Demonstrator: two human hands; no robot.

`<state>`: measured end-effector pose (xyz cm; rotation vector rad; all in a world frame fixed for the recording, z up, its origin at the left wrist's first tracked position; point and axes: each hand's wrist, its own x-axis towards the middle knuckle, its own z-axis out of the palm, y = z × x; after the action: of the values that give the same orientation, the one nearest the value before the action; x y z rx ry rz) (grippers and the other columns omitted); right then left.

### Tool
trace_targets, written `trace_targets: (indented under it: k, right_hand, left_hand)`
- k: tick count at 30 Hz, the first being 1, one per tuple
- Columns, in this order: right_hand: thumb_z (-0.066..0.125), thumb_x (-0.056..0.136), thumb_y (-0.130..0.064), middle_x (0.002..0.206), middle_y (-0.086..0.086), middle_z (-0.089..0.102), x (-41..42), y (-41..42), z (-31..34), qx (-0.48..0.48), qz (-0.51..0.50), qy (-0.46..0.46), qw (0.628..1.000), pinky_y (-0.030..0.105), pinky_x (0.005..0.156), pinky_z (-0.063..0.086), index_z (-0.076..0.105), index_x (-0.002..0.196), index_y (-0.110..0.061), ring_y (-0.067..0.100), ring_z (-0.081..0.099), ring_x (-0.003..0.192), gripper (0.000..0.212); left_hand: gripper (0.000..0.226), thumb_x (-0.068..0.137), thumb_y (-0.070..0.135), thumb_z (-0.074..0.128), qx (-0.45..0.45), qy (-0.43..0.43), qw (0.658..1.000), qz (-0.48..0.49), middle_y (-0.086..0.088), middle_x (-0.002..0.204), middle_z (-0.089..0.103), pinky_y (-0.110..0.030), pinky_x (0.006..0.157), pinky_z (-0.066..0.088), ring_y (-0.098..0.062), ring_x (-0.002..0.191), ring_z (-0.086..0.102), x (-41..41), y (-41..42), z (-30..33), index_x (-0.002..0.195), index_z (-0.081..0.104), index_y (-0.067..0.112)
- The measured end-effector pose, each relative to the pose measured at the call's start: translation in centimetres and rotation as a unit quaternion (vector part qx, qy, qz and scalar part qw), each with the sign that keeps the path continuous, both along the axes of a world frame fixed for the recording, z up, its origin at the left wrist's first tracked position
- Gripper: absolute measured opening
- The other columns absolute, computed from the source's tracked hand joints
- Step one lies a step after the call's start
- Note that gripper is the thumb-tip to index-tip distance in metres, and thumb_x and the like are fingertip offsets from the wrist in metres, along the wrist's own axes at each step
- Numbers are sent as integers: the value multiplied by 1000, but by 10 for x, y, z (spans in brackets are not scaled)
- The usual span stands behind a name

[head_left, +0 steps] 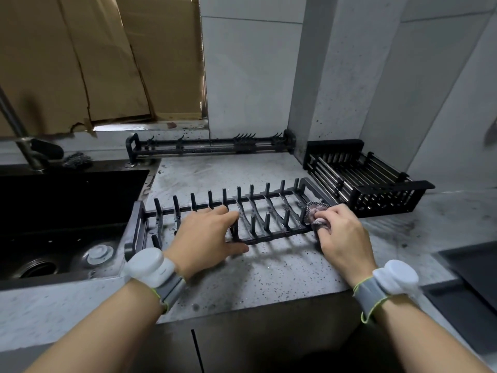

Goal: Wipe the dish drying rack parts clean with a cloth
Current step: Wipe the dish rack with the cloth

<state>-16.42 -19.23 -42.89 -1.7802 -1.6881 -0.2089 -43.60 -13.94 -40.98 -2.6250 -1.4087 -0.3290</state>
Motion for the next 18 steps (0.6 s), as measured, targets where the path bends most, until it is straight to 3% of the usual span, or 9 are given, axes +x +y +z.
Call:
trace_targets:
  k: [4, 8, 13, 18]
  right_hand:
    - [65, 81, 0, 111, 15, 58, -6, 0, -17, -22, -18, -90, 996, 31, 76, 47, 66, 114, 0, 27, 54, 97, 33]
    - [56, 87, -5, 118, 16, 51, -3, 3, -11, -87, -13, -110, 990, 40, 80, 50, 61, 122, -4, 31, 54, 101, 35]
    - [49, 87, -4, 105, 6, 48, -3, 11, 6, -118, -10, -80, 990, 31, 71, 39, 63, 115, -8, 24, 50, 83, 32]
    - [50, 85, -2, 108, 4, 59, -1, 7, 16, -105, 1, -29, 994, 25, 73, 36, 66, 106, -11, 18, 50, 83, 28]
  left_hand:
    - [51, 80, 79, 52, 1, 2, 1000, 3, 13, 91, 52, -27, 64, 35, -11, 81, 51, 0, 1, 0, 93, 44, 30]
    - [51, 80, 79, 53, 5, 0, 1000, 5, 13, 89, 51, -27, 61, 33, -11, 79, 51, 0, 2, 0, 92, 45, 30]
    - [53, 79, 81, 51, 12, 1, 1000, 12, 13, 86, 50, -27, 59, 36, -10, 78, 50, 1, 2, -2, 94, 46, 30]
    - [53, 78, 81, 53, 11, -12, 1000, 13, 14, 89, 51, -29, 62, 41, -12, 82, 52, -1, 2, -5, 96, 47, 31]
